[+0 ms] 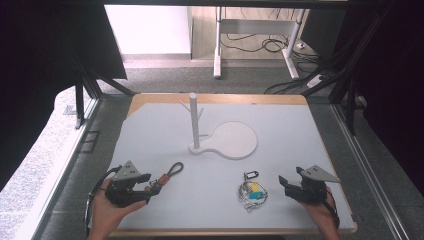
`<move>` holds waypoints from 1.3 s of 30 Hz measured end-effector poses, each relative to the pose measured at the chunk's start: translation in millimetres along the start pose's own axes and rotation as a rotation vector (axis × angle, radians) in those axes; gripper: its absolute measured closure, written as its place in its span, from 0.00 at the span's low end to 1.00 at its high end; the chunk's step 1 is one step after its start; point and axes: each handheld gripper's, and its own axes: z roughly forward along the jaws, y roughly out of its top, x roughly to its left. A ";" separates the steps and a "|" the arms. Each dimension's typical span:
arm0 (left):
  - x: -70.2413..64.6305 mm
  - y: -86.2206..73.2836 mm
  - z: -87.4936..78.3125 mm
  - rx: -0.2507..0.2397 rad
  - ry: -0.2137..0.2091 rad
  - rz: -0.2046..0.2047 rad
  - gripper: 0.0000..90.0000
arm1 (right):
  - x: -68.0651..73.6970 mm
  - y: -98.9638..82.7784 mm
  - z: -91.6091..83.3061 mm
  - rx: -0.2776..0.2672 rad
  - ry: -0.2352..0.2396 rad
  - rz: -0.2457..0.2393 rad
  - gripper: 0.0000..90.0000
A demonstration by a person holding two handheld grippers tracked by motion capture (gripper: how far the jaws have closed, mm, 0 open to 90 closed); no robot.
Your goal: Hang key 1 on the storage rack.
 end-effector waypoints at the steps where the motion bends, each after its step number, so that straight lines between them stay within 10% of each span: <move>1: -0.2 0.2 1.1 0.002 0.001 0.000 0.47 | -1.3 -0.5 1.1 0.005 0.003 -0.003 0.29; 19: -7.5 -8.8 -1.9 -0.009 -0.075 -0.012 0.46 | 4.8 -4.6 18.2 0.065 0.078 -0.004 0.29; 39: 15.3 48.0 20.5 0.232 -0.046 0.020 0.46 | 0.2 -6.3 11.7 0.072 0.083 0.000 0.29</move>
